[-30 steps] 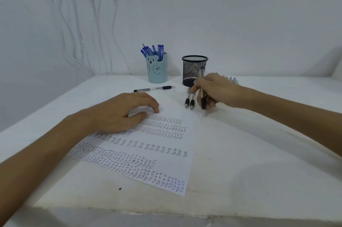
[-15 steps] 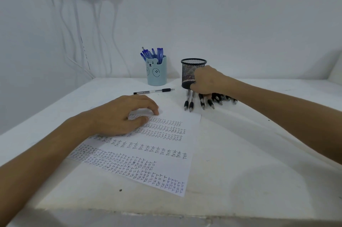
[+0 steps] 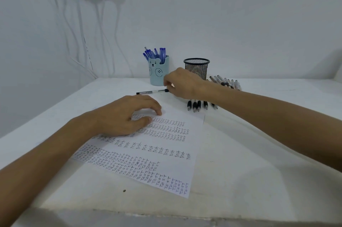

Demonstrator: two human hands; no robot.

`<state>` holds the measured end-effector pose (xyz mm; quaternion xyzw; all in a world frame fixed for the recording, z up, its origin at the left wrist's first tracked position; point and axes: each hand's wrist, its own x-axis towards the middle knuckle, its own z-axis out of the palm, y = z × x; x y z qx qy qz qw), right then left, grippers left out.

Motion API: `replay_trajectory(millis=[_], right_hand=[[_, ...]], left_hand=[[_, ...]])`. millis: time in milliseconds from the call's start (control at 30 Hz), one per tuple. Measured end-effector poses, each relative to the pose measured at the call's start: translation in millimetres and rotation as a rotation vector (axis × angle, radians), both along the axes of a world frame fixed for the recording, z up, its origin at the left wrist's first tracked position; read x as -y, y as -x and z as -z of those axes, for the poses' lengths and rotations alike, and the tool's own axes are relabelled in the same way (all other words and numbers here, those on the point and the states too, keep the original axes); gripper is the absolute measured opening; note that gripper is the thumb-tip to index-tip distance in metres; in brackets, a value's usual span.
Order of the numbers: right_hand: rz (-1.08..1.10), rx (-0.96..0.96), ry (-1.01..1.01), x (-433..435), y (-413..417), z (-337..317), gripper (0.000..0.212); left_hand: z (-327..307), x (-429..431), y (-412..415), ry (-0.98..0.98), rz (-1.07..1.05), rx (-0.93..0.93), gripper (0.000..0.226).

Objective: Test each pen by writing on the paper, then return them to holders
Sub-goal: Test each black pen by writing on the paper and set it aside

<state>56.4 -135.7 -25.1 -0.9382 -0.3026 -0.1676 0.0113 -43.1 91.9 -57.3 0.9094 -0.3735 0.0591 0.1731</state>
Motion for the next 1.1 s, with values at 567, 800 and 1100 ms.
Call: replay_trajectory(millis=[567, 800, 1100], right_hand=[[-0.026, 0.130, -0.193, 0.1, 1.7, 11.3, 0.054], [-0.011, -0.057, -0.512, 13.3, 29.9, -1.2, 0.071], [-0.102, -0.149, -0.902, 38.2, 70.6, 13.1, 0.048]], left_hand=[[-3.6, 3.7, 3.9, -0.013, -0.029, -0.011, 0.031], [-3.4, 8.2, 7.6, -0.006, -0.081, -0.003, 0.048], [-6.9, 19.7, 18.4, -0.021, 0.013, -0.041, 0.044]])
